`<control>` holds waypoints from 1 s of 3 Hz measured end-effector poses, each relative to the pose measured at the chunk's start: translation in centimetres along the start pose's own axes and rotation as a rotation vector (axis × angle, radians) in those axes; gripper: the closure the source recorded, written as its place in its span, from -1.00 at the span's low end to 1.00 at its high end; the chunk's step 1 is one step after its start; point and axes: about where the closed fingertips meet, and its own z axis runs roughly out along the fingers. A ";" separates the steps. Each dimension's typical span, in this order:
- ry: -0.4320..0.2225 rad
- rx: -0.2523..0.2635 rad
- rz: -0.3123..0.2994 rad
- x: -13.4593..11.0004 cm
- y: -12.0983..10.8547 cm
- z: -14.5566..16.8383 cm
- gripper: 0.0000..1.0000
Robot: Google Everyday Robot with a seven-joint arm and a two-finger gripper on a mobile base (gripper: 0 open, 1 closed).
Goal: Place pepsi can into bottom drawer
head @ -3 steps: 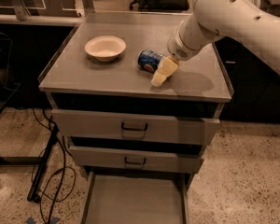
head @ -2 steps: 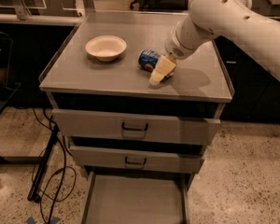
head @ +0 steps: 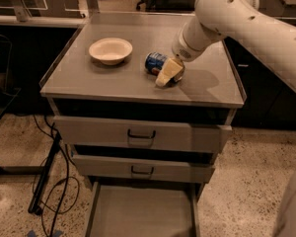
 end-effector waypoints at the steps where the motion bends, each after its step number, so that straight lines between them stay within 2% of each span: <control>1: 0.000 0.000 0.000 0.0 0.0 0.0 -0.37; 3: 0.000 0.000 0.000 0.0 0.0 0.0 0.56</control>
Offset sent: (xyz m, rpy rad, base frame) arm 0.0000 0.0000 0.0000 0.0000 0.0000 0.0000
